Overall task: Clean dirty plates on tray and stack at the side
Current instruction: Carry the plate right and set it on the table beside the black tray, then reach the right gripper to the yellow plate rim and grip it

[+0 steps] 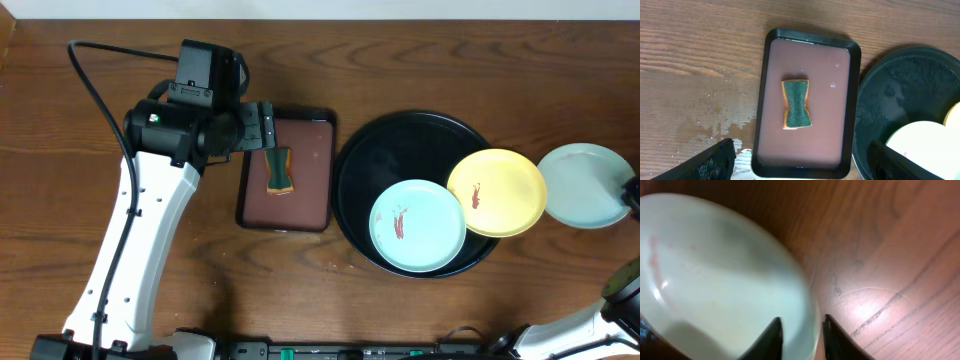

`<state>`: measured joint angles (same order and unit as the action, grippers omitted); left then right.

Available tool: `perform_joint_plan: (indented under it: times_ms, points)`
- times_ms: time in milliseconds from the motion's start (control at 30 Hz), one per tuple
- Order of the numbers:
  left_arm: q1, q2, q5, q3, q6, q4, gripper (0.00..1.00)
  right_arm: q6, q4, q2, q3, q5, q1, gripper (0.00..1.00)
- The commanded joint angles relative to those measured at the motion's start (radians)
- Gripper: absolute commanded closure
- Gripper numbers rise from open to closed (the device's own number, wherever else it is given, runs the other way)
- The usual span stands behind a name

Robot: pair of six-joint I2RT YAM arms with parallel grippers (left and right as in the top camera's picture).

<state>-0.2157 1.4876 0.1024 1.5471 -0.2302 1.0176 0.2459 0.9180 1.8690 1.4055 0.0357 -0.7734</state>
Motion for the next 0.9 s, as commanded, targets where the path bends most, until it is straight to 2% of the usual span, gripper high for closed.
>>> perform_joint_plan:
  times_ms: [0,200,300,400,567,733,867]
  points:
    - [0.006,-0.003,0.002,0.008,0.009,0.003,0.15,-0.026,-0.002,-0.02,0.002,0.085,0.009,0.62]
    - [0.006,-0.003,0.002,0.008,0.009,0.003,0.15,-0.048,-0.02,-0.065,0.002,0.318,0.036,0.56]
    - [0.006,-0.003,0.002,0.008,0.009,0.003,0.15,-0.088,-0.007,-0.123,0.002,0.409,0.091,0.46]
    - [0.006,-0.003,0.002,0.008,0.009,0.003,0.15,-0.118,0.018,-0.2,0.002,0.396,0.182,0.44]
    - [0.006,-0.003,0.002,0.008,0.009,0.003,0.15,-0.12,0.093,-0.285,0.002,0.214,0.366,0.46]
    - [0.006,-0.003,0.002,0.008,0.009,0.003,0.15,-0.128,0.192,-0.269,-0.027,0.127,0.57,0.48]
    - [0.006,-0.003,0.002,0.008,0.009,0.003,0.15,-0.123,0.164,-0.246,-0.118,0.088,0.689,0.49]
